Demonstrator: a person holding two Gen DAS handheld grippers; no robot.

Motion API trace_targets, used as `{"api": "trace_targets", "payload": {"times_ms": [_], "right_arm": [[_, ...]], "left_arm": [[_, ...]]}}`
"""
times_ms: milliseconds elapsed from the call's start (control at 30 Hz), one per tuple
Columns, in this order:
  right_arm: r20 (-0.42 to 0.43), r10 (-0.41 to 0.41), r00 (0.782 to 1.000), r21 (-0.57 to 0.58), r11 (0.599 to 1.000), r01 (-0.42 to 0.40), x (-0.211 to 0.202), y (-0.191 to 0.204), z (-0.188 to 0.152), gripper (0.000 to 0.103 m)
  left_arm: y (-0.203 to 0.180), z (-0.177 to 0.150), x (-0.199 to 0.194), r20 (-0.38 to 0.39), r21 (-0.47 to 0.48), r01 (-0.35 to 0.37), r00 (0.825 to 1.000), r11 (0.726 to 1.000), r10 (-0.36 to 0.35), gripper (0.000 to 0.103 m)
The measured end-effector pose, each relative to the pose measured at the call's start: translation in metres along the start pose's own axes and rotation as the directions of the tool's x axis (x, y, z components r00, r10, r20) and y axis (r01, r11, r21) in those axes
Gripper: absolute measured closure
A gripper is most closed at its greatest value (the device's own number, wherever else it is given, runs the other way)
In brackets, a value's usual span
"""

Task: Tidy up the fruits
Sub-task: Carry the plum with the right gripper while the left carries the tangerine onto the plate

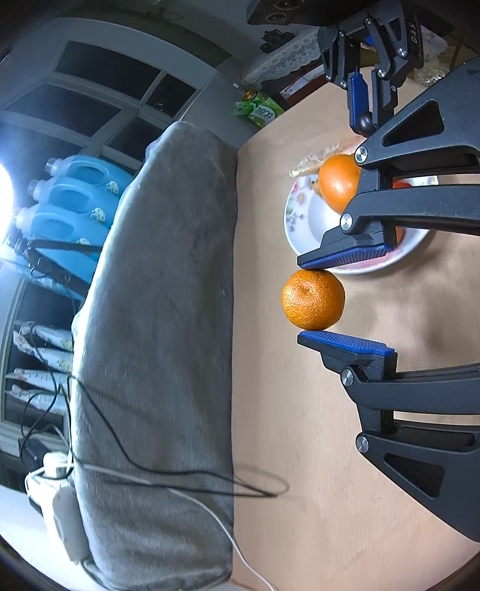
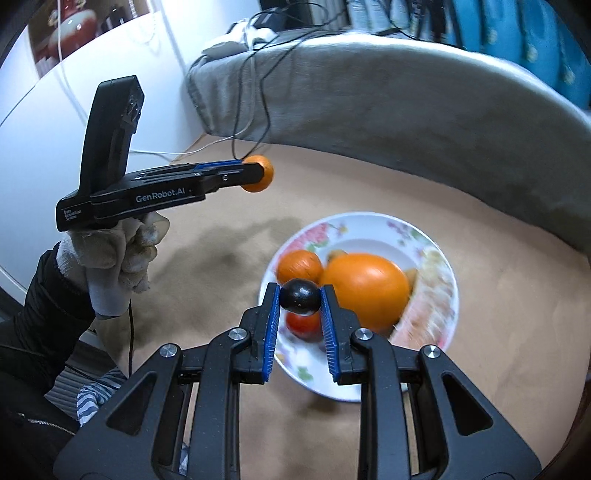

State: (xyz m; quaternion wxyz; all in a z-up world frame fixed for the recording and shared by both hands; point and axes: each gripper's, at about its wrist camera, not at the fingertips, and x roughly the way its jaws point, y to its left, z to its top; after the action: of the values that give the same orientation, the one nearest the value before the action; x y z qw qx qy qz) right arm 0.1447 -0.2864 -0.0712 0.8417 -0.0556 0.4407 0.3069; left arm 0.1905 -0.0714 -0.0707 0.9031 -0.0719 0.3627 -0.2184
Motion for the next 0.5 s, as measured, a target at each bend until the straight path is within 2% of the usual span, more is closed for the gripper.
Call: {"api": "trace_targets", "payload": {"times_ms": [500], "right_arm": [[-0.015, -0.019, 1.0, 0.072, 0.997, 0.02, 0.0, -0.019, -0.028, 0.08]], "left_arm": [[-0.037, -0.003, 0.027, -0.06, 0.057, 0.056, 0.997, 0.997, -0.053, 0.07]]}}
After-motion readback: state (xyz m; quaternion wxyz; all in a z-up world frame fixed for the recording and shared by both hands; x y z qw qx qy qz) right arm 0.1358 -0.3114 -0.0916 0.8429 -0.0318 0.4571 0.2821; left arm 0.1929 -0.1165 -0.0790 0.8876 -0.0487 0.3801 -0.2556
